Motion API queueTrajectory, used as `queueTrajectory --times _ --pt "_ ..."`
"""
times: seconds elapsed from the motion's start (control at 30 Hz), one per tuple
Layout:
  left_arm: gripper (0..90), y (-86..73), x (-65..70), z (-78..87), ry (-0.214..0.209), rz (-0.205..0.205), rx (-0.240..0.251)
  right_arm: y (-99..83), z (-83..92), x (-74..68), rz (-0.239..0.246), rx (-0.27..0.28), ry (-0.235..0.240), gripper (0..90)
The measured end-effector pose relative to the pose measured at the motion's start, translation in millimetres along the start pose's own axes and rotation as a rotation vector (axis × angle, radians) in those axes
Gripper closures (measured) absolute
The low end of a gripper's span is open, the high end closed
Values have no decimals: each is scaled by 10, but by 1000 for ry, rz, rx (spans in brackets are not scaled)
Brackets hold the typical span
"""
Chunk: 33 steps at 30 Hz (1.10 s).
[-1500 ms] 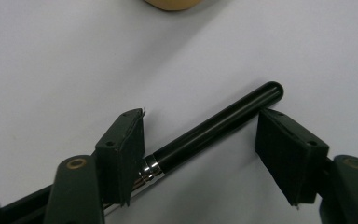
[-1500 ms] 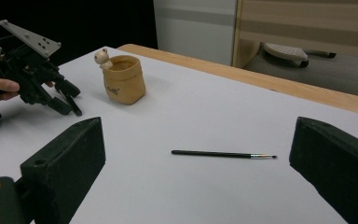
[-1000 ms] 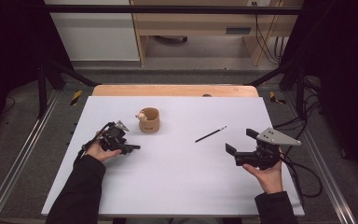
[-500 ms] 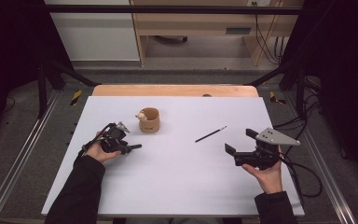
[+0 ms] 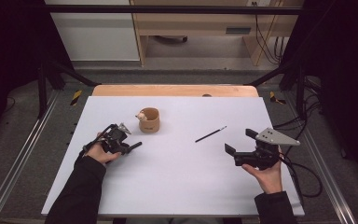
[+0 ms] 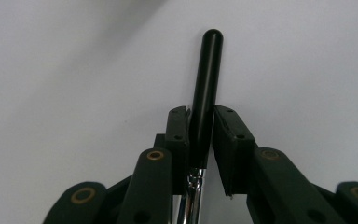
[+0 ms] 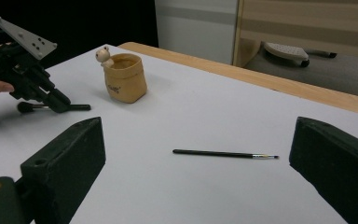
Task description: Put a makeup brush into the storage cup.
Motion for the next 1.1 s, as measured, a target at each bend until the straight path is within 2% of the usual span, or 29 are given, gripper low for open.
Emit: queueTrajectory --times 0.3,0.37,0.47,0.57,0.63,0.87,0.9,1.1 --pt "771 12 8 3 5 10 -15 1 1 -2 -1 0 2 41" --pt "706 25 2 37 -4 24 5 3 1 -5 -1 1 4 41" --pt "667 33 0 88 -12 27 15 6 5 -5 0 3 6 41" --pt "604 25 -3 129 -19 32 10 12 14 -9 -4 4 7 41" --pt "579 3 -4 138 -21 34 -13 13 15 -10 -1 3 7 41" --pt "578 -11 6 124 -34 31 -43 16 18 -15 -2 4 9 41" --pt "591 -18 7 99 -34 28 -59 14 15 -15 -2 3 10 41" --pt "644 -17 13 62 -33 23 -75 13 14 -15 1 1 10 40"
Point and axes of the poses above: each handheld gripper's, and its own axes: z roughly backward along the jaws, y roughly out of its top, x roughly to its right, the point moved 6 cm from there along -z, roughly forward along the jaws, and after that the axes turned 5 degrees about -z, right-handed, at the moved point
